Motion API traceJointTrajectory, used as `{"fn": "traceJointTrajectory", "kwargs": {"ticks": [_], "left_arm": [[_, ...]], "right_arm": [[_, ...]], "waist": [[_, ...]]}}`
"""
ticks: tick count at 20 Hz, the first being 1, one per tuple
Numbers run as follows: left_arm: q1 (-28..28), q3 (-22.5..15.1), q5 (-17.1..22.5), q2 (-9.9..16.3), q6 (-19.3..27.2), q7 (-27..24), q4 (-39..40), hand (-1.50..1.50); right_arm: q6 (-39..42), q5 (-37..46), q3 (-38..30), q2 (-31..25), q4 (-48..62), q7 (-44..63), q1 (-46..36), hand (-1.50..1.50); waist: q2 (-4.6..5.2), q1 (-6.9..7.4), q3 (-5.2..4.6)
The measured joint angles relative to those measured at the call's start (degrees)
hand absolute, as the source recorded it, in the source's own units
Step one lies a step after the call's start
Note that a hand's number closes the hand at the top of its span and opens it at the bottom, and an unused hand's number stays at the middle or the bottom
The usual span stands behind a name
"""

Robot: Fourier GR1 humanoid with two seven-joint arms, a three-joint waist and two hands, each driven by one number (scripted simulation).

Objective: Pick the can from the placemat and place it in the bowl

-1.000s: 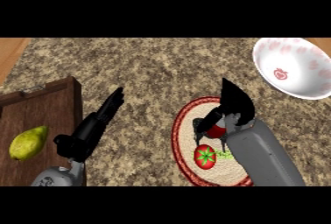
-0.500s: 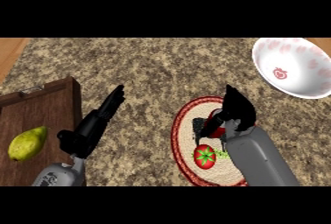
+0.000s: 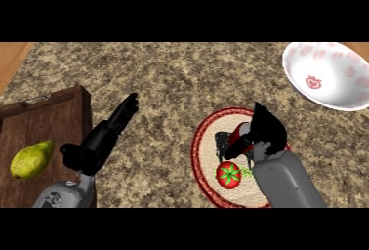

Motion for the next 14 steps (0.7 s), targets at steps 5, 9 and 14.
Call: {"fn": "traceJointTrajectory", "kwargs": {"ticks": [5,9,14], "left_arm": [[0.31,0.94,-0.36,-0.35,-1.4,-0.45,0.46,0.0],[0.97,1.04,-1.35,-1.08,-1.57,0.14,-0.62,0.0],[1.1,1.74,-2.24,-2.16,-1.89,0.95,-1.4,0.0]], "right_arm": [[-0.04,2.1,-1.93,0.73,1.28,-3.46,0.44,1.5],[-0.55,5.25,-2.57,0.62,2.91,-5.59,-0.29,1.5],[-0.58,8.61,-3.05,0.96,1.02,-6.17,0.69,1.5]], "waist": [[-0.13,0.25,-0.08],[-0.2,0.39,-0.1],[-0.02,0.27,-0.01]]}}
